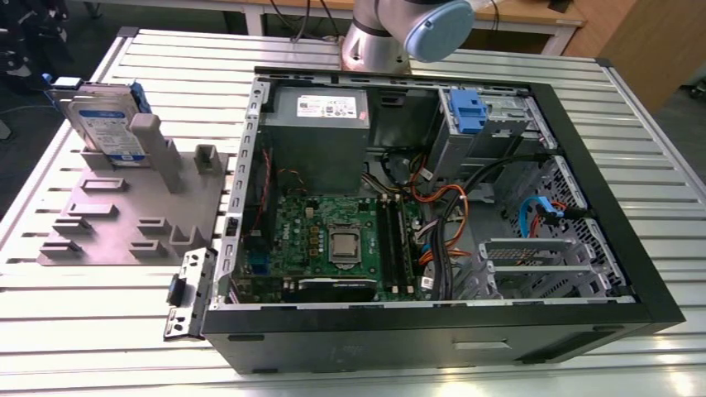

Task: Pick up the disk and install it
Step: 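Pick up the disk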

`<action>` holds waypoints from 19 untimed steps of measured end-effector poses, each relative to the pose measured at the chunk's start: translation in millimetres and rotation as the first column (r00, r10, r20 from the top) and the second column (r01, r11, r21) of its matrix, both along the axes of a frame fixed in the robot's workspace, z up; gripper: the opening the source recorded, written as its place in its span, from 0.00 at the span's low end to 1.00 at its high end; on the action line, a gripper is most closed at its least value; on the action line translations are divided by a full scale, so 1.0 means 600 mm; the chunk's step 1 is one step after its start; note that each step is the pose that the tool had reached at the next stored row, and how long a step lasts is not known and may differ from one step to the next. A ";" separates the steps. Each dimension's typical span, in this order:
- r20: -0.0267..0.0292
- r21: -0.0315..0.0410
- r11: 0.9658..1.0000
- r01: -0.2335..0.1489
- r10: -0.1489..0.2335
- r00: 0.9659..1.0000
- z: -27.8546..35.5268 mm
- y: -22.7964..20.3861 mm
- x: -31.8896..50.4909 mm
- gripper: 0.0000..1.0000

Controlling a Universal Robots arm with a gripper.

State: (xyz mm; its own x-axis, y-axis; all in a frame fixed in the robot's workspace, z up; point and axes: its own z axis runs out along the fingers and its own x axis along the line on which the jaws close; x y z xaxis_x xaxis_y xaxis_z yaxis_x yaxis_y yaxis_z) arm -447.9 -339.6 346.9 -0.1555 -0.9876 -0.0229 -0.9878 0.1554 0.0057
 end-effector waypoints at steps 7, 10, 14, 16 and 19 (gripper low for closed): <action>0.000 0.001 0.998 -0.064 0.064 0.998 -0.013 0.0001 -0.001 0.59; 0.000 0.001 0.998 -0.065 0.065 0.998 -0.017 0.0021 -0.001 0.59; 0.000 0.002 0.998 -0.066 0.066 0.998 -0.019 0.0035 -0.002 0.59; 0.000 0.002 0.998 -0.066 0.066 0.998 -0.019 0.0035 -0.002 0.59; 0.000 0.002 0.998 -0.066 0.066 0.998 -0.020 0.0036 -0.002 0.59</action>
